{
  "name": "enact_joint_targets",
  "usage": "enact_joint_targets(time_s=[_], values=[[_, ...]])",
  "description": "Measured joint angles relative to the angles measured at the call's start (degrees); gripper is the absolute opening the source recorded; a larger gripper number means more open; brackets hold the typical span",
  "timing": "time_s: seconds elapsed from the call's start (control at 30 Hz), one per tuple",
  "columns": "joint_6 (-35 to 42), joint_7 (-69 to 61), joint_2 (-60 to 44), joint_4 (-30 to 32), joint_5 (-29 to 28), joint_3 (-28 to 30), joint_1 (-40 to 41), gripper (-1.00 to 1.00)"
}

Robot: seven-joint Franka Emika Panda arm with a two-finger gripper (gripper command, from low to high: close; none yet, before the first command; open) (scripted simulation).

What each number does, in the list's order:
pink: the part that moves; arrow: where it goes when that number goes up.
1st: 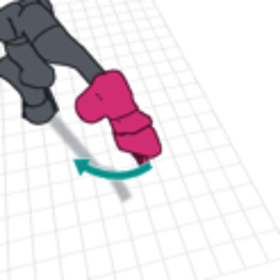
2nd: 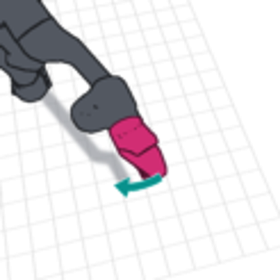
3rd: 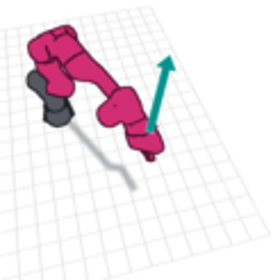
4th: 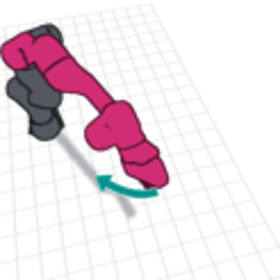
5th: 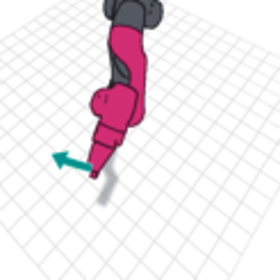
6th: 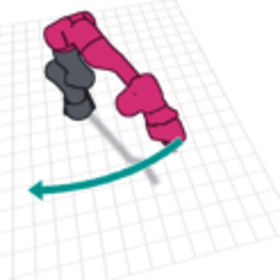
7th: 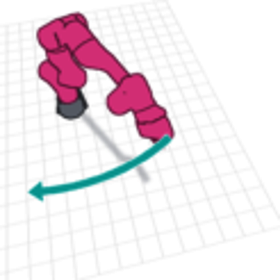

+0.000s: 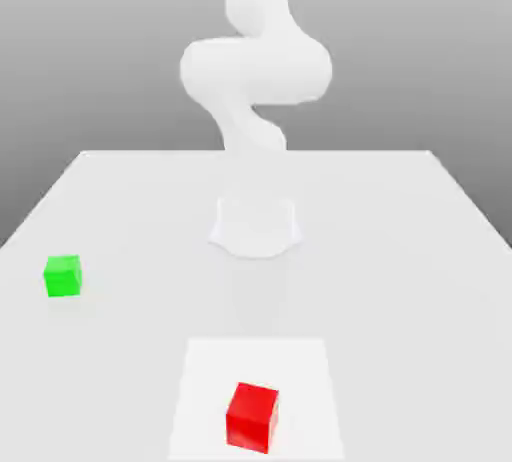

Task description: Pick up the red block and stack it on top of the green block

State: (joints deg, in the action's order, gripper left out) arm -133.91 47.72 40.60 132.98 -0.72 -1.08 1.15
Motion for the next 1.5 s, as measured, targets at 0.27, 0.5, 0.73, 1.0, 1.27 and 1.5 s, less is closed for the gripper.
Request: enact_joint_targets(time_s=[0.27,0.5,0.73,1.0,1.27,1.5], values=[[-6.88,6.25,-17.03,3.86,-2.51,-2.7,3.02,0.0],[-12.8,11.19,-31.59,7.18,-4.1,-3.43,4.2,0.0],[-18.82,14.06,-45.93,10.54,-2.78,-3.52,4.43,0.0],[-29.86,15.96,-61.4,10.04,-3.52,-2.26,3.39,-1.0],[-28.51,15.79,-59.73,10.31,-3.25,-2.63,3.7,-1.0],[-20.88,15.25,-48.89,13.59,-1.01,-0.26,7.69,-1.0]])
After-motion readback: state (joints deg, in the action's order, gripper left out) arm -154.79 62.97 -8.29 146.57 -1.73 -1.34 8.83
